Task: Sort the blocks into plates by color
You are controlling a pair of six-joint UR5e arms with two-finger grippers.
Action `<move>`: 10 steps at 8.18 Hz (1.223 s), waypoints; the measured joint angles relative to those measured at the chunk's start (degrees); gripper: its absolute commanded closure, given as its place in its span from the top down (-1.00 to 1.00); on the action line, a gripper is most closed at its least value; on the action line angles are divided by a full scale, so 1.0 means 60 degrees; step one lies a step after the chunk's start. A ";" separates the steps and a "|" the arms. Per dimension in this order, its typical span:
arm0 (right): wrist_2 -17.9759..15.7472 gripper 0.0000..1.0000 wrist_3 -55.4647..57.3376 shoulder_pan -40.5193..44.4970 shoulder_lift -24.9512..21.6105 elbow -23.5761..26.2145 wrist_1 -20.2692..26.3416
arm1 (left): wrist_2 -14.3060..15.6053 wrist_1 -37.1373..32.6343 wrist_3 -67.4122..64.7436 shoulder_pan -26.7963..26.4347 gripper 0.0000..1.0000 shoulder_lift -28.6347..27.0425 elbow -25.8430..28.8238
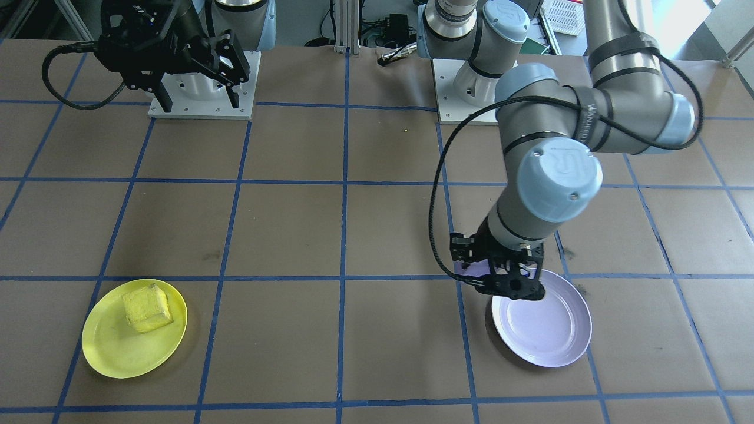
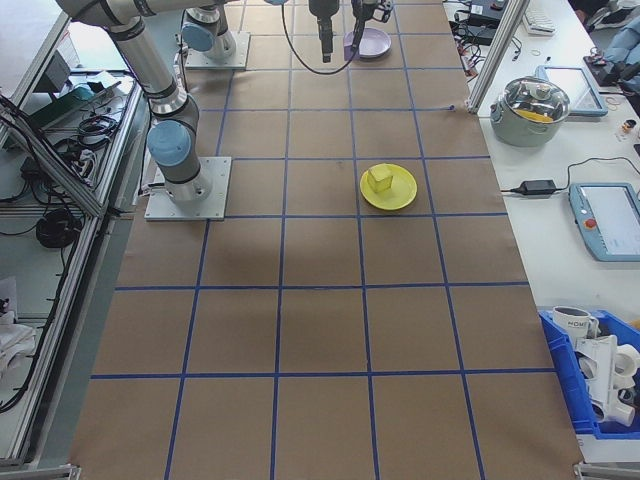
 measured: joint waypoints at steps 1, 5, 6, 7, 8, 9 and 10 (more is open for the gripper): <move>0.0015 1.00 0.0005 0.0004 0.0000 0.0015 -0.0013 | 0.0031 -0.0033 0.0659 0.0527 -1.00 -0.0042 0.0339; -0.0051 1.00 -0.0047 0.0012 -0.0059 0.0042 0.0028 | 0.0365 0.0858 0.1580 0.1426 -1.00 -0.0848 0.0654; -0.0053 1.00 -0.0057 0.0011 -0.0066 0.0044 0.0025 | 0.0411 0.0948 0.1616 0.1457 -1.00 -0.1152 0.0665; -0.0043 1.00 -0.0058 0.0008 -0.0070 0.0044 0.0027 | 0.0512 0.0968 0.1647 0.1493 -0.75 -0.1388 0.0665; -0.0040 1.00 -0.0062 0.0008 -0.0068 0.0045 0.0030 | 0.0600 0.0968 0.1680 0.1596 0.83 -0.1534 0.0659; -0.0022 1.00 -0.0060 0.0010 -0.0055 0.0045 0.0025 | 0.0646 0.0953 0.1698 0.1706 1.00 -0.1604 0.0653; -0.0022 1.00 -0.0058 0.0010 -0.0030 0.0045 0.0015 | 0.0677 0.0931 0.1700 0.1775 1.00 -0.1630 0.0645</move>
